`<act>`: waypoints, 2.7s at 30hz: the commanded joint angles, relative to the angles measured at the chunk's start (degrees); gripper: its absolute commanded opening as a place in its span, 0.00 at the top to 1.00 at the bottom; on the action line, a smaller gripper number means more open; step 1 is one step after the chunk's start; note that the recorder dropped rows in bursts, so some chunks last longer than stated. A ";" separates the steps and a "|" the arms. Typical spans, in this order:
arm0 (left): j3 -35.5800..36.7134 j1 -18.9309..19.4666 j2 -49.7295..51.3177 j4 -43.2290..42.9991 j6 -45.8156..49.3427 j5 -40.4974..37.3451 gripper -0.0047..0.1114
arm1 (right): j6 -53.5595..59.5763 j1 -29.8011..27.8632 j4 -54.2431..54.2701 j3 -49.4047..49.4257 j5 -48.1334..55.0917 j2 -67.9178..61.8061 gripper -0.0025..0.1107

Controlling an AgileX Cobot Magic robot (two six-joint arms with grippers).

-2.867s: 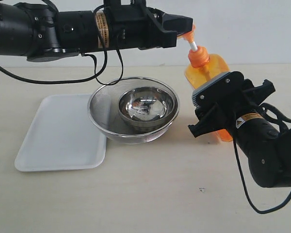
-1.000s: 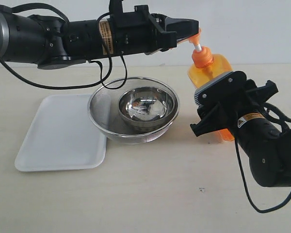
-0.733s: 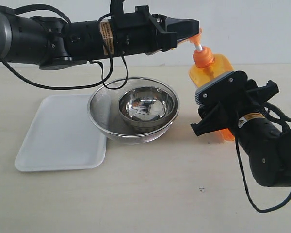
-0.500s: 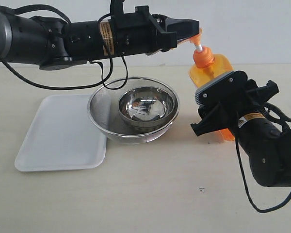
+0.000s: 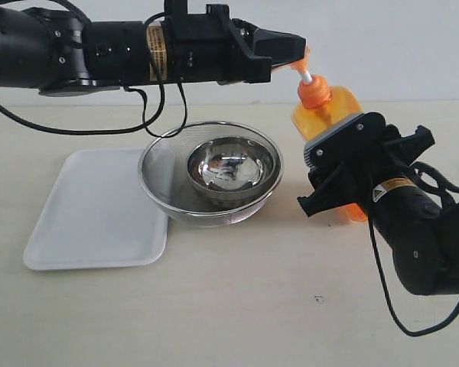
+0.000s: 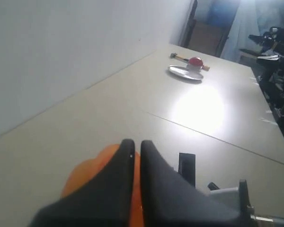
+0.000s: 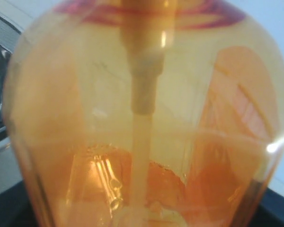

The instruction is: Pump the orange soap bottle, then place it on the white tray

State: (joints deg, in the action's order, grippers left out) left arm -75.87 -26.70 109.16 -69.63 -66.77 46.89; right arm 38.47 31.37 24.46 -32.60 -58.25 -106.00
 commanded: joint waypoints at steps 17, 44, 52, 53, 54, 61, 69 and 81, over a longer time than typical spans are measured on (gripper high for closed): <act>0.54 1.47 -5.30 -5.01 -2.19 -4.33 0.92 | -1.09 0.17 -1.64 -0.27 0.09 0.32 0.98; 0.54 0.01 2.99 -5.19 -1.20 -3.56 0.92 | -1.46 0.17 -1.87 -0.63 1.50 0.32 0.98; 0.54 -0.33 3.20 -6.11 -1.20 -3.86 0.92 | -0.95 0.17 -2.80 -0.63 1.50 0.32 0.98; 0.54 -0.56 3.20 -6.42 -1.20 -4.60 0.92 | -0.95 0.17 -2.97 -0.63 1.50 0.32 0.98; 0.54 -1.18 3.20 -6.86 -1.20 -5.85 0.92 | -0.95 0.17 -2.97 -0.63 1.50 0.32 0.98; 0.54 -1.98 3.20 -7.33 -1.31 -6.41 0.92 | -1.06 0.17 -3.87 -0.63 1.77 0.32 0.98; 0.54 -1.98 3.20 -7.71 -1.31 -6.53 0.92 | -1.06 0.17 -4.47 -0.63 1.77 0.32 0.98; 0.54 -1.98 3.68 -8.04 -1.31 -6.15 0.92 | -1.06 0.17 -4.47 -0.63 1.77 0.32 0.98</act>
State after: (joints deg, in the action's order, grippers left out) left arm -76.53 -27.15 110.51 -70.59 -68.05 43.24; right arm 38.32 30.92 24.97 -32.64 -57.79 -106.00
